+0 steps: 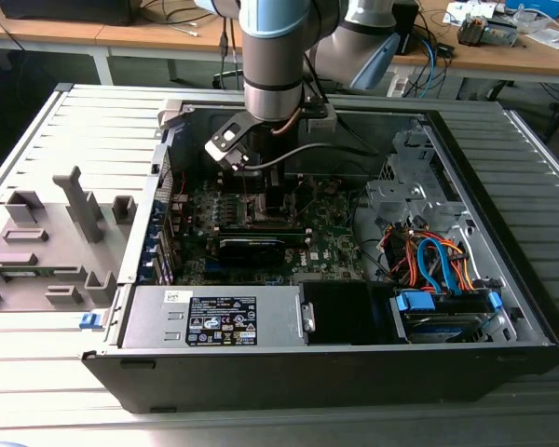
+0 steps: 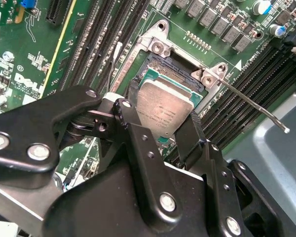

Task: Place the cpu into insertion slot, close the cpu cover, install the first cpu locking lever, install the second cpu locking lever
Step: 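Place the cpu into insertion slot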

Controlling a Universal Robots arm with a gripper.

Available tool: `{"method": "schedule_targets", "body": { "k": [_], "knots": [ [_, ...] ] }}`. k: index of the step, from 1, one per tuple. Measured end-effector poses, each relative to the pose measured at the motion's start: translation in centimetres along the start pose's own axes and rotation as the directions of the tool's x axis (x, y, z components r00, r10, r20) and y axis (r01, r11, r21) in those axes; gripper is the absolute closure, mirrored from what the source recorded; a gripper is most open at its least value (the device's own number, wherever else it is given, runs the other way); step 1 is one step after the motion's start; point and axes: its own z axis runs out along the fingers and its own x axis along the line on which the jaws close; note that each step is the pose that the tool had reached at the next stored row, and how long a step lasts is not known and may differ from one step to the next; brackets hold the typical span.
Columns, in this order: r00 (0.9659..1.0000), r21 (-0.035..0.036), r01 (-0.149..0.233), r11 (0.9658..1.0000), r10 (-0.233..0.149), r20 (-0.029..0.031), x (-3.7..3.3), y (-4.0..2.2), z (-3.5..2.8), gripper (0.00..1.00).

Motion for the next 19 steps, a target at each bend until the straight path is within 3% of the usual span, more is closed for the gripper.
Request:
{"method": "schedule_targets", "body": {
  "k": [5, 19],
  "knots": [
    [0.9998, 0.0011, -0.018, 0.9998, 0.018, 0.0009, 0.01, -0.08, 0.39, 0.45],
    [0.9998, 0.001, -0.018, 0.9998, 0.018, 0.002, 0.04, -0.21, 1.06, 0.45]
  ]
}}
